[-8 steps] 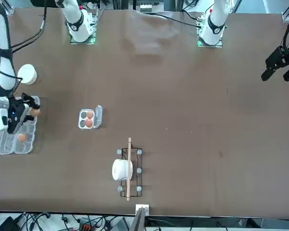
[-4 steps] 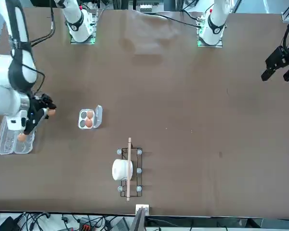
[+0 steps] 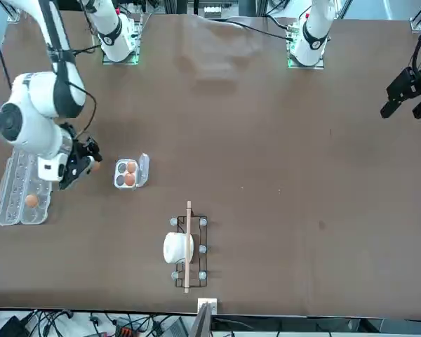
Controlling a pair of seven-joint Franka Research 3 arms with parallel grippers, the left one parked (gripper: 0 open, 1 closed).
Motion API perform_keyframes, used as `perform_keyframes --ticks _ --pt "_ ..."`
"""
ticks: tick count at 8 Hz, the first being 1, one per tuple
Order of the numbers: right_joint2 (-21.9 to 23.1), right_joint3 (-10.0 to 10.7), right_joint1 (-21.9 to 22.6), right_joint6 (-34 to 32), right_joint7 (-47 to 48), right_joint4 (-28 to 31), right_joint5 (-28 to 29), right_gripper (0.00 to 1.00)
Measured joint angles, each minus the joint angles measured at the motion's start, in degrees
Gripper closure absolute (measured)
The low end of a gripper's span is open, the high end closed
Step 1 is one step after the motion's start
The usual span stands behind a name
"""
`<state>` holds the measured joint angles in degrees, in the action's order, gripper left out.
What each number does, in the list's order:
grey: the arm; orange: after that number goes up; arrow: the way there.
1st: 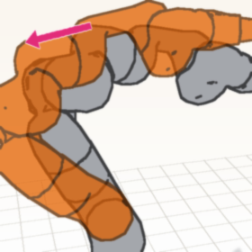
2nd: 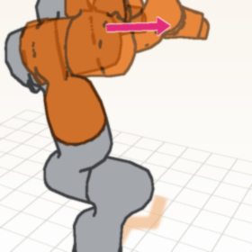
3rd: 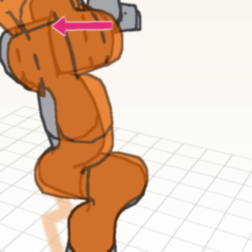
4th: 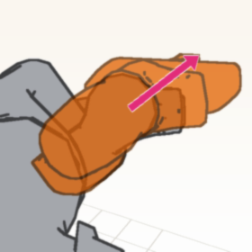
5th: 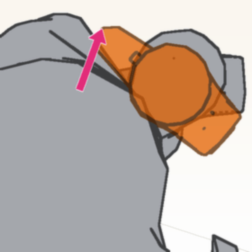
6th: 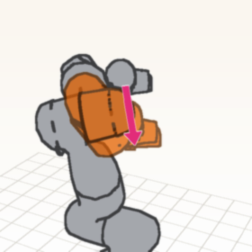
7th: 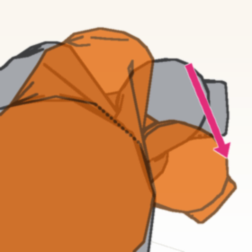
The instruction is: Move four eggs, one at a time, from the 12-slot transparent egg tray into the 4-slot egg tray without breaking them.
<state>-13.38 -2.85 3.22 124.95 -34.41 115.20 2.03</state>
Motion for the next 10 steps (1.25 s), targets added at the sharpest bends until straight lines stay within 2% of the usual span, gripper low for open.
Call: perform_keyframes --ticks 5,10 --pt "0.21 0.01 4.96 14.11 1.16 9.71 -0.06 0.42" --pt "-1.59 0.14 5.48 17.53 1.16 11.65 -0.08 0.42"
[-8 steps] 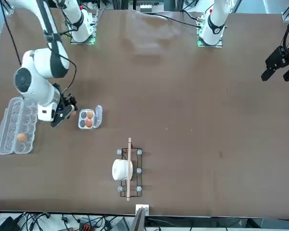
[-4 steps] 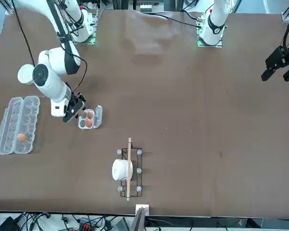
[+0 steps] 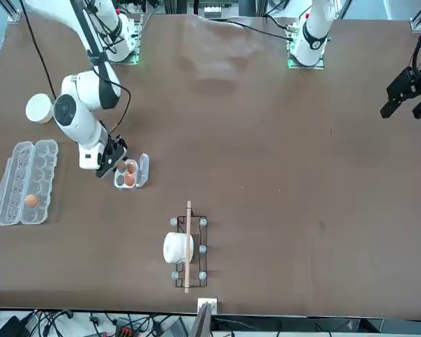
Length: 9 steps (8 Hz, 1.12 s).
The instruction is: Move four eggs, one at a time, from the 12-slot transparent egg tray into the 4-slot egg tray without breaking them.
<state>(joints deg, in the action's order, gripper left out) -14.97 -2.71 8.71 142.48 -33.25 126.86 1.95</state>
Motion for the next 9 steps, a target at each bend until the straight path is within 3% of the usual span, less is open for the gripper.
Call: perform_keyframes --ticks 8,9 --pt "-2.17 1.00 -0.09 0.95 0.00 0.11 -0.01 0.41" --pt "-2.25 1.01 -0.09 0.95 0.00 0.11 -0.01 0.28"
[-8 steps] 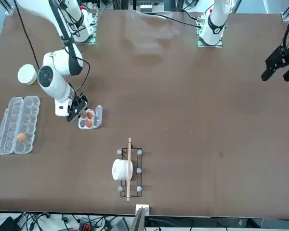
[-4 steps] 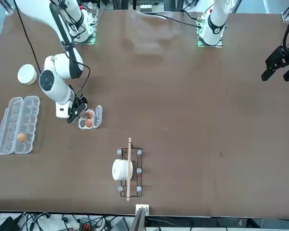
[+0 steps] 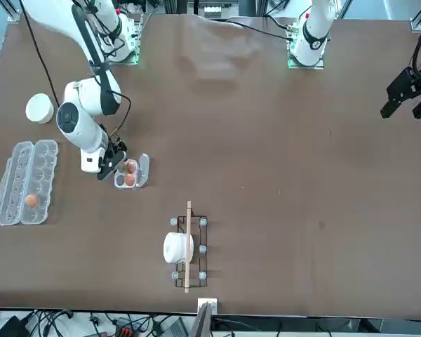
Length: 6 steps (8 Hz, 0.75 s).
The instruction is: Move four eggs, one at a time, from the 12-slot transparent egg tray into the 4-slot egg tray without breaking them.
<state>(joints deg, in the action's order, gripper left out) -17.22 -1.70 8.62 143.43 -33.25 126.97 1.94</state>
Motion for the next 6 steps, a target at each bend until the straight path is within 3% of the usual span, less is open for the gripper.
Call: perform_keyframes --ticks 1,2,4,6 --pt "-0.06 0.00 0.00 0.00 0.00 0.00 0.00 0.08" --pt "-0.08 0.00 0.00 0.00 0.00 0.00 0.00 0.00" --pt "0.13 0.22 -0.04 0.00 0.00 -0.28 0.00 0.00" --pt "1.67 1.82 -1.61 -1.56 -2.55 -1.65 -0.11 0.00"
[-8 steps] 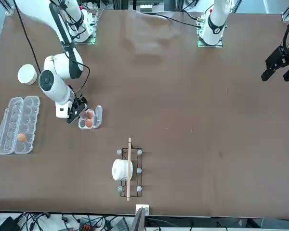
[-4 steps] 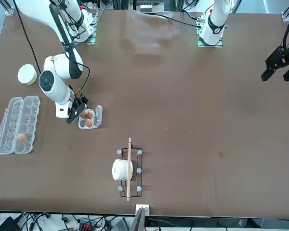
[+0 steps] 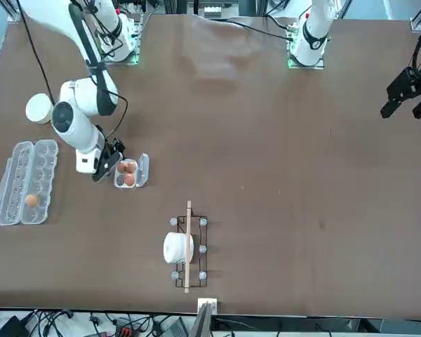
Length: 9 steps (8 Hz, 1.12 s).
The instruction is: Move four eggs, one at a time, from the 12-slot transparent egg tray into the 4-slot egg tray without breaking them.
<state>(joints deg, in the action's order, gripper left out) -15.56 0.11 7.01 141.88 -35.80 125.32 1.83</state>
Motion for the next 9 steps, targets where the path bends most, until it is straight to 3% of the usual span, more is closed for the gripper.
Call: perform_keyframes --ticks 2,5,9 --pt "1.21 0.92 -5.98 -4.13 -10.85 -3.34 -0.14 0.00" --pt "0.38 1.16 -14.58 -5.30 -33.09 -8.04 -0.22 0.00" --pt "-7.82 1.21 -22.13 -5.34 -58.59 -18.57 -0.23 0.00"
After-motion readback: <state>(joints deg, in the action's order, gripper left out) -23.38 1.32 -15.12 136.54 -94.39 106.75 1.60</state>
